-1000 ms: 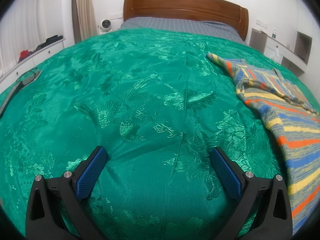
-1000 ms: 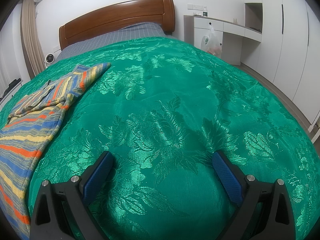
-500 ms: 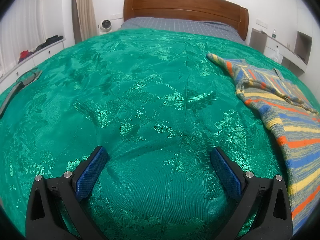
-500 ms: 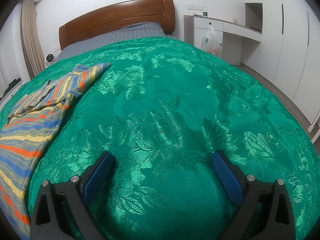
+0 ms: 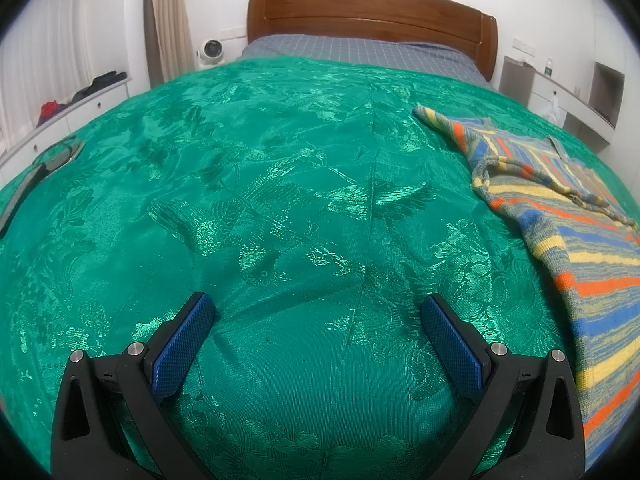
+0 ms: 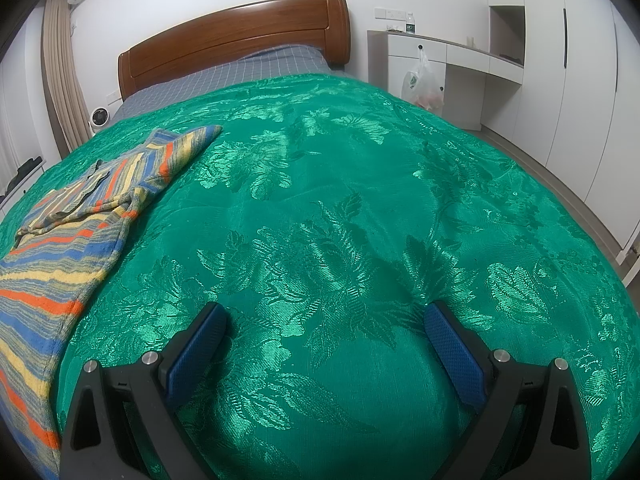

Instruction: Fold small clothes

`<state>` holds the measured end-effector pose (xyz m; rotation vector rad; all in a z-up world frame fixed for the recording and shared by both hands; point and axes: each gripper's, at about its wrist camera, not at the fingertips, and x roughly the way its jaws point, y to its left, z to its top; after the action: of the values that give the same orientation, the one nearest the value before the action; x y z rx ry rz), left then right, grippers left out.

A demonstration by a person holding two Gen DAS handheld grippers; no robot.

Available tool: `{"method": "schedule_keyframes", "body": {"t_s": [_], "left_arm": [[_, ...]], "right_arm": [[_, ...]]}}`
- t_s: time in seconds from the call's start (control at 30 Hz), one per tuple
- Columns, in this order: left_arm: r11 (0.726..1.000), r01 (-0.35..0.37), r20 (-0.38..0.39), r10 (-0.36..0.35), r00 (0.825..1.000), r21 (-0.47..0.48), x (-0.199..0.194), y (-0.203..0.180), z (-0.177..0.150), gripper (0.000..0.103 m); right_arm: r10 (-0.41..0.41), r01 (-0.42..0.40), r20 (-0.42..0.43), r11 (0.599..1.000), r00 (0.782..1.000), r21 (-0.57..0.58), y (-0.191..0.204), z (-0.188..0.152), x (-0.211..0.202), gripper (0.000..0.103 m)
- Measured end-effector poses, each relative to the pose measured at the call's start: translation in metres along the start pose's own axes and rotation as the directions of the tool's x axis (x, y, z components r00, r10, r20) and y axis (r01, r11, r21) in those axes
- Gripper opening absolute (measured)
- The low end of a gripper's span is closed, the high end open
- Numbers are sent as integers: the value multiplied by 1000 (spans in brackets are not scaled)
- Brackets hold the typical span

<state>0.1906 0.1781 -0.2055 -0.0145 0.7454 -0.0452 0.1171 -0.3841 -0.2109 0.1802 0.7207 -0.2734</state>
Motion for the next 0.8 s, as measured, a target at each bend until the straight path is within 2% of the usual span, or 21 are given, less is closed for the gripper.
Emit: {"method": "schedule_keyframes", "body": {"t_s": [0.67, 0.8], "left_arm": [[1000, -2, -1, 2, 1000, 2, 0, 0, 0, 103], [1000, -3, -22, 3, 1000, 2, 0, 2, 3, 103]], "right_arm": [[-5, 5, -3, 1000, 1000, -3, 0, 1, 0, 99], [-26, 26, -25, 1000, 999, -17, 4, 4, 2, 99]]}}
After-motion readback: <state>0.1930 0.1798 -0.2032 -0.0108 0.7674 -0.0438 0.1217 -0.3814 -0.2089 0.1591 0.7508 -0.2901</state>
